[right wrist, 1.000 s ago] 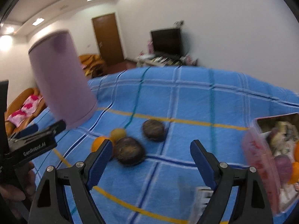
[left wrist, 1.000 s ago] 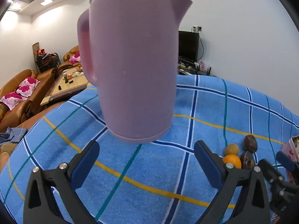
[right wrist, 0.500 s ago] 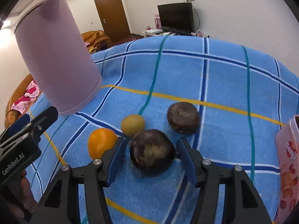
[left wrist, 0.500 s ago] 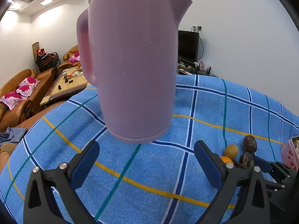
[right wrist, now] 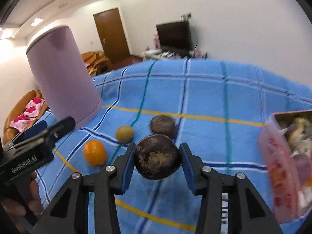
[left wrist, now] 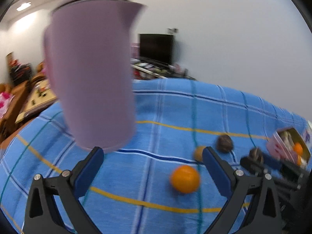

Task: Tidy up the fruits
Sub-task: 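Grasp the dark round cake with the right tool while the left tool grasps an orange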

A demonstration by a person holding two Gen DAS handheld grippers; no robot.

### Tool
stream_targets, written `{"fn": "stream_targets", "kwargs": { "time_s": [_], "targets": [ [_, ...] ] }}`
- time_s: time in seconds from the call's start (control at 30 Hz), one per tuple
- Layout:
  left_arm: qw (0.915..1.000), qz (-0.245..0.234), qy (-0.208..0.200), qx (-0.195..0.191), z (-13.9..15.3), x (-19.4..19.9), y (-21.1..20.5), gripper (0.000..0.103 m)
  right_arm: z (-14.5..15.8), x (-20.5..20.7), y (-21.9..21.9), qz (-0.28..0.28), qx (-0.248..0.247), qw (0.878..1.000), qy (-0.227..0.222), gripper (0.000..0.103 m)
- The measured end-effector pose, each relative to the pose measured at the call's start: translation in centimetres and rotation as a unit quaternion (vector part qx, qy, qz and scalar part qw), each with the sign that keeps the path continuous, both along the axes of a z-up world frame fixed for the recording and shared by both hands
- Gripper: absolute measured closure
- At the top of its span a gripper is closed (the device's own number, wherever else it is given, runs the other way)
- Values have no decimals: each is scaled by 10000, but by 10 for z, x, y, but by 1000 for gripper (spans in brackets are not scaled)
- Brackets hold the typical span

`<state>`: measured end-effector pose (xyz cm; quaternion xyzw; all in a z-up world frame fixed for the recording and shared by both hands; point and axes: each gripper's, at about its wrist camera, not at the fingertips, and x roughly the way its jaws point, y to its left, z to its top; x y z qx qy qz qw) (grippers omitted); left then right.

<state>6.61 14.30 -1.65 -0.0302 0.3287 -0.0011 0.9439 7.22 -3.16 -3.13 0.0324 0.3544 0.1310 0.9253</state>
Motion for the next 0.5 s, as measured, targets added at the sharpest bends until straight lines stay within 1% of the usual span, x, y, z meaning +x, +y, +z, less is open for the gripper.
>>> {"fn": "stream_targets", "kwargs": {
  "time_s": [0.1,0.13,0.2,0.27,0.3,0.33,0.4,0.43,0.47,0.5],
  "targets": [
    [9987,-405,194,240,-8,4,-18,4,7,-8,-11,-157,-110,9996,-218,56],
    [9982,-464,232,318,-10,4,-22,4,8,-10,-14,-195,-136,9994,-263,56],
    [9970,-498,298,504,-13,5,-26,6,11,-14,-21,-243,-160,9991,-317,56],
    [9966,-428,410,565,-17,8,-24,8,11,-14,-23,-249,-147,9991,-321,56],
    [9964,-380,539,539,-21,12,-22,14,10,-14,-23,-237,-138,9992,-307,56],
    [9961,-381,635,477,-25,14,-19,16,10,-14,-23,-225,-135,9992,-289,56],
    [9954,-470,824,113,-31,17,-14,18,9,-15,-22,-183,-118,9994,-261,56],
    [9943,-527,928,-29,-34,19,-13,21,10,-16,-22,-163,-119,9995,-261,56],
    [9930,-581,1023,-75,-37,20,-13,25,10,-17,-21,-145,-132,9995,-267,56],
    [9916,-629,1120,-113,-40,22,-14,36,10,-18,-19,-133,-146,9994,-273,56]
  ]
}}
